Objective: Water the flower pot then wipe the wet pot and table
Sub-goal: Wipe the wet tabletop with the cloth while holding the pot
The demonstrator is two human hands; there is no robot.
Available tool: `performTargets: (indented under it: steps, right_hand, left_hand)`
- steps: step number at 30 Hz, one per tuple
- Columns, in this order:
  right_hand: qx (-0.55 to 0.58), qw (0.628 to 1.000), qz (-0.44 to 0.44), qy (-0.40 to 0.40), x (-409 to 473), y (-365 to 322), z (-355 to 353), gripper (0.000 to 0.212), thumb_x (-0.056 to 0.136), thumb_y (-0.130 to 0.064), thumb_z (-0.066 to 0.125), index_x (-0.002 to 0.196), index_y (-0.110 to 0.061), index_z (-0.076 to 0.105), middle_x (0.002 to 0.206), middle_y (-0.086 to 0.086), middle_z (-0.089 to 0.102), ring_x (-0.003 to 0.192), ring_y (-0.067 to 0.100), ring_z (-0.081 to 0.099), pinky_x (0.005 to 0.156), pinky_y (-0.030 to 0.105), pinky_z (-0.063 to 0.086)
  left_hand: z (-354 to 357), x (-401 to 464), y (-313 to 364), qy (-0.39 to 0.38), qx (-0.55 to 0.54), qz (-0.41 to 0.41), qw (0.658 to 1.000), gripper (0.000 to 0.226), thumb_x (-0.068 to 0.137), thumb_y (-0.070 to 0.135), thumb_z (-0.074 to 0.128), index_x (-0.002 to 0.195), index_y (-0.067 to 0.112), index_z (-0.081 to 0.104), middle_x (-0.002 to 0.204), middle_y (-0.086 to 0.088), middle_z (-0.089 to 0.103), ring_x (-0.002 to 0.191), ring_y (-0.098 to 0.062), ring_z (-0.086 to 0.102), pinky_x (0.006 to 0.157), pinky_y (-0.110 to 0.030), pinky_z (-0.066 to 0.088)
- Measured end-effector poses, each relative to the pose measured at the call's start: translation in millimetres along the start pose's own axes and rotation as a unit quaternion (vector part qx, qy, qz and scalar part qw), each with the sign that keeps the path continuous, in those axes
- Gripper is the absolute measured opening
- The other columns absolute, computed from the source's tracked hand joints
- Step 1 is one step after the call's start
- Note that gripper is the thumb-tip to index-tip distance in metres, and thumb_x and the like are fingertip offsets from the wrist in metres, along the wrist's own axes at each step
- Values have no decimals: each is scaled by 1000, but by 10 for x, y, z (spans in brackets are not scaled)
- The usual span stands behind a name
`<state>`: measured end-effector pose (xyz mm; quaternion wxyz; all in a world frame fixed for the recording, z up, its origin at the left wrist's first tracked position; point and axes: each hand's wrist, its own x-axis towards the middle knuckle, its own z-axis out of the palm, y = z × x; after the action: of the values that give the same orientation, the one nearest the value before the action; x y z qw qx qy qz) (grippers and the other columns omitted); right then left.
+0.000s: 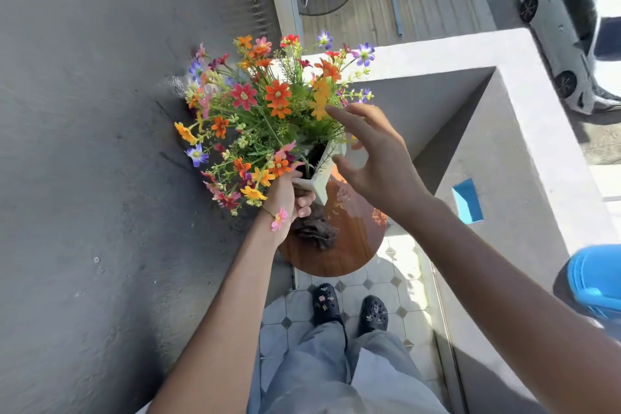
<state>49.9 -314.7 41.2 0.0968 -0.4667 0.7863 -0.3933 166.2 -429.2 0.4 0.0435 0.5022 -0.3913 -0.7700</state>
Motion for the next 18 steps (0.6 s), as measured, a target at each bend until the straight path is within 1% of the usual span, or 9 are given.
performTargets:
  steps: [2,4,5,6,8,11,13,15,18]
  right_hand:
    - [40,996,18,77,-159,-4,70,60,84,-9,71,139,-19,50,130,-8,48,113,10,51,92,21,46]
    - [45,985,42,161,-371,50,230,43,84,-9,70,125,-12,57,116,-8,50,104,11,53,86,16,44]
    - [40,984,55,165,-481,117,359,32,86,-9,68,117,-11,61,111,-5,53,100,14,54,85,20,46]
    - [38,988,75,128,-589,230,533,22,88,-9,66,110,-11,64,107,-1,56,99,18,56,85,28,49]
    - [27,989,141,-31,-774,502,944,19,91,-13,60,108,-13,67,105,3,60,99,22,58,86,41,52]
    - [-19,968,170,-182,-910,813,1532,39,95,-23,54,134,-18,56,122,6,54,114,27,49,98,45,46]
    - [-55,966,149,-206,-868,874,1864,54,97,-35,52,148,-24,38,136,8,44,121,30,40,103,45,43]
    - [-65,963,165,-201,-779,901,2119,63,97,-42,50,152,-24,25,143,8,38,120,32,38,99,47,43]
    - [-101,961,183,-184,-741,1027,2378,63,98,-35,49,153,-19,24,145,10,38,115,35,40,96,48,46]
  left_hand:
    - [-9,8,12,4,-18,-2,1000,30,96,15,32,72,5,48,63,-11,43,32,-8,31,35,-19,18]
    - [-15,15,18,7,-24,-1,1000,30,96,15,32,72,5,48,63,-12,43,32,-8,32,35,-19,18]
    - [-17,21,18,8,-24,-1,1000,30,96,15,32,73,6,48,64,-12,43,32,-8,32,35,-19,18]
    - [-17,29,22,10,-22,1,1000,30,96,15,32,73,6,48,64,-12,43,32,-8,32,35,-19,18]
    - [-17,37,40,14,-15,5,1000,32,96,15,32,71,5,49,62,-13,45,32,-8,32,36,-20,18]
    - [-23,77,84,17,-14,12,1000,32,96,16,33,71,4,50,62,-13,46,33,-9,32,36,-20,19]
    - [-19,116,100,22,-17,18,999,31,95,16,34,71,4,50,63,-13,46,34,-9,33,37,-20,19]
    - [-7,155,110,25,-18,27,999,31,96,16,34,71,4,49,62,-13,46,34,-9,33,37,-21,19]
    - [6,203,142,29,-6,33,999,32,95,17,35,71,3,50,62,-14,46,38,-11,32,38,-21,20]
